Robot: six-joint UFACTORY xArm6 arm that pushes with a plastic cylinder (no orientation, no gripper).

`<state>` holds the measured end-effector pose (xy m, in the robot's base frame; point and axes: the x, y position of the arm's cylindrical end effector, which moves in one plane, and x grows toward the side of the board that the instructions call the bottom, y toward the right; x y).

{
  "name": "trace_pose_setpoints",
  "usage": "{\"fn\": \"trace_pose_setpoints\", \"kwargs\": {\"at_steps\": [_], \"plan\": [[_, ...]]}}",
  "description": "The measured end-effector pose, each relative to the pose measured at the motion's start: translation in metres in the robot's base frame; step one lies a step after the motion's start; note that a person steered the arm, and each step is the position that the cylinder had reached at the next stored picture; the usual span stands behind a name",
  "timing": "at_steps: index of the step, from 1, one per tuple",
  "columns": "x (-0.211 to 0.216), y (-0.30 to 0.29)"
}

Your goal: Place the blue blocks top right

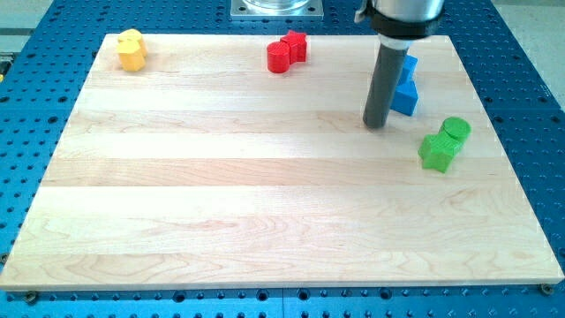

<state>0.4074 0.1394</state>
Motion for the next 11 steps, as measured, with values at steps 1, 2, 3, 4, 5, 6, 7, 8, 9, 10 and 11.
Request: {"fn": "trace_pose_setpoints", "kwargs": {"at_steps": [1,2,3,4,5,6,7,8,9,10,11], "plan": [[-0.017,0.035],[-0.069,0.043],[-0.098,0.052],[-0.109,0.052],[-0.142,0.057],[-0.134,0.028],[-0.07,-0.003],[-0.056,0.044],[-0.066,0.077],[-0.08,0.08],[-0.102,0.071]]}}
